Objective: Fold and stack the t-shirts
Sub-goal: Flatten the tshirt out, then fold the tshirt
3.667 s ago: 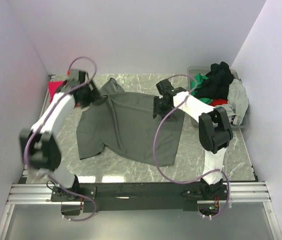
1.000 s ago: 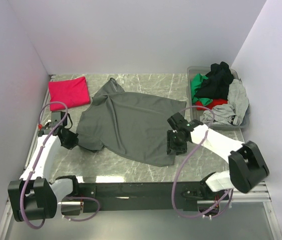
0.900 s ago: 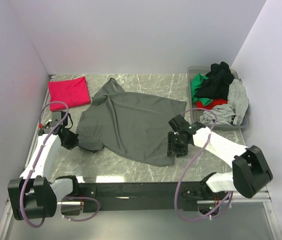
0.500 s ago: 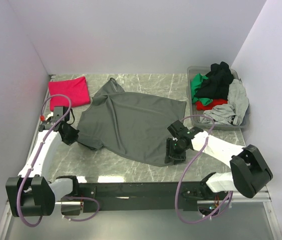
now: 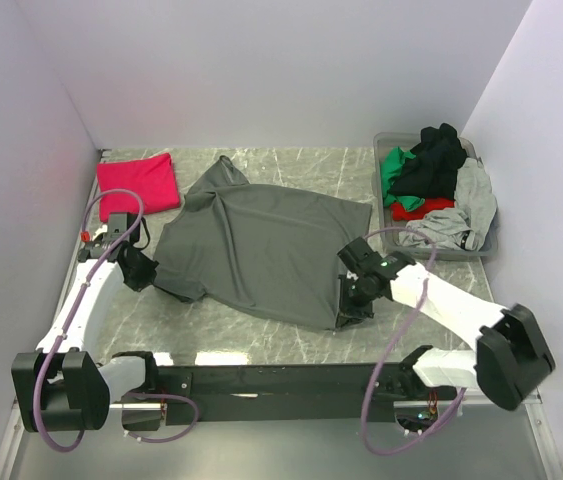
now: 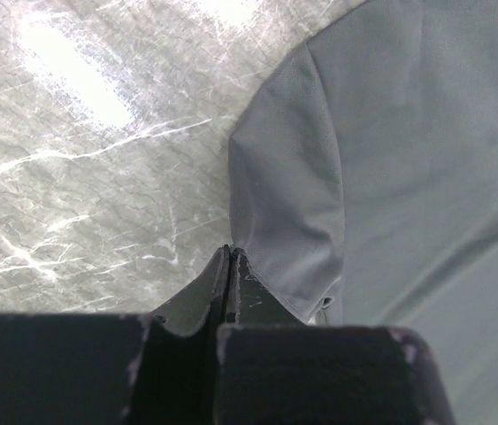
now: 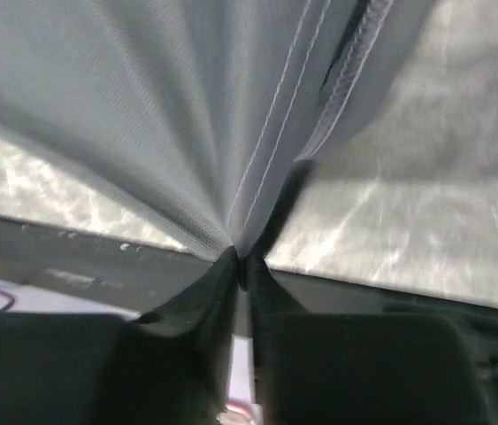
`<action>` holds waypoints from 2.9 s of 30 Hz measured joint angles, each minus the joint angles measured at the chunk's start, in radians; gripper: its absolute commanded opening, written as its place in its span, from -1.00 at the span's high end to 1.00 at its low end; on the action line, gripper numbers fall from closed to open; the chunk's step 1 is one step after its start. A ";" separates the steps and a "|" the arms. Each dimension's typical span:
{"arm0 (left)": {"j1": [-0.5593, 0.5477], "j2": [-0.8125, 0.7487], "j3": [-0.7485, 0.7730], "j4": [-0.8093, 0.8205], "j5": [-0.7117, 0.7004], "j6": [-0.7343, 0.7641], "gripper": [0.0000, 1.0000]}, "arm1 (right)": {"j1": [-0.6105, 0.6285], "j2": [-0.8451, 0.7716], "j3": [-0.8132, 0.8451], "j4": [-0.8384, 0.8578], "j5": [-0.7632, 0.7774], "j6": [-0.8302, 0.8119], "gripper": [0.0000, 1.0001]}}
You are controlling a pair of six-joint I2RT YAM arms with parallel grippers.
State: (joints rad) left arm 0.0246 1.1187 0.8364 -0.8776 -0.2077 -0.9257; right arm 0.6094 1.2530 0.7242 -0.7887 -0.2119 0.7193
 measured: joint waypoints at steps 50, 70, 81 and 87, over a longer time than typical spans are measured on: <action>0.020 -0.037 0.000 -0.051 -0.020 0.003 0.99 | 0.027 0.135 -0.089 0.054 -0.039 0.021 0.92; 0.023 -0.181 0.127 -0.334 -0.097 0.103 0.99 | 0.035 0.133 -0.053 -0.091 -0.045 -0.020 1.00; -0.111 -0.100 0.114 -0.338 -0.070 0.167 0.99 | 0.036 0.098 -0.015 -0.177 -0.024 0.000 1.00; -0.159 -0.006 0.183 -0.324 -0.072 0.217 0.99 | 0.036 0.094 0.025 -0.217 -0.014 0.016 1.00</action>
State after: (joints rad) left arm -0.1341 1.1126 1.0199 -1.2015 -0.2798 -0.7082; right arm 0.6456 1.3472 0.7490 -1.0058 -0.2256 0.7353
